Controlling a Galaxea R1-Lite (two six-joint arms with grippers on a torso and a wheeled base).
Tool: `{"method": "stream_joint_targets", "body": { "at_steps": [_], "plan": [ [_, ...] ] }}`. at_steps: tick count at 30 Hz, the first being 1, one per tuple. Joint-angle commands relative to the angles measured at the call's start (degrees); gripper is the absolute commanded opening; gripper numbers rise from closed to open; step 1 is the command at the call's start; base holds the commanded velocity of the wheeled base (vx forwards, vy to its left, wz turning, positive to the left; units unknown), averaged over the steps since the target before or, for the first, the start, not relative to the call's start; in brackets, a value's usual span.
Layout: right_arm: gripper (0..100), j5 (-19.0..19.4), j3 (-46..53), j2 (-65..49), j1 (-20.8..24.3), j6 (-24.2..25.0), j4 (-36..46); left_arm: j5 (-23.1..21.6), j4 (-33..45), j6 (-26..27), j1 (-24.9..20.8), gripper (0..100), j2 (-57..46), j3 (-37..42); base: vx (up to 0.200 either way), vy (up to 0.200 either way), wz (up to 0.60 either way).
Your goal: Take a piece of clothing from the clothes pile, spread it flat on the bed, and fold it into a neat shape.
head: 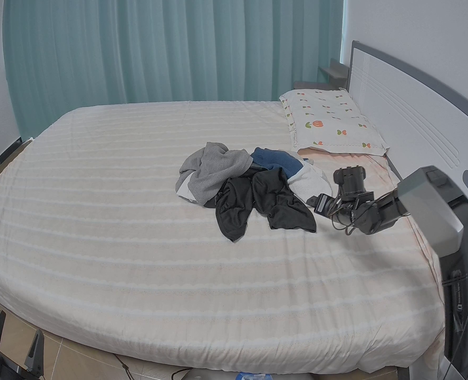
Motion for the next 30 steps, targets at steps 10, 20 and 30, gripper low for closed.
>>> {"method": "stream_joint_targets", "body": {
  "at_steps": [10, 20, 30],
  "plan": [
    [100, -2.82, -16.9, 14.37, 1.92, 1.98, 4.14, 0.02, 0.0, -0.08, 0.0, 100, -1.01, 0.92, 0.0, 0.0, 0.0],
    [100, -3.79, -21.71, 15.25, 2.89, 2.51, 6.87, 0.02, 0.0, -0.08, 0.0, 100, -1.01, 0.92, 0.0, 0.0, 0.0],
    [0, -3.88, -21.71, 16.92, 3.16, 2.25, 6.43, 0.02, 0.0, -0.08, 0.0, 100, -1.01, 0.92, 0.0, 0.0, 0.0]
  ]
}}
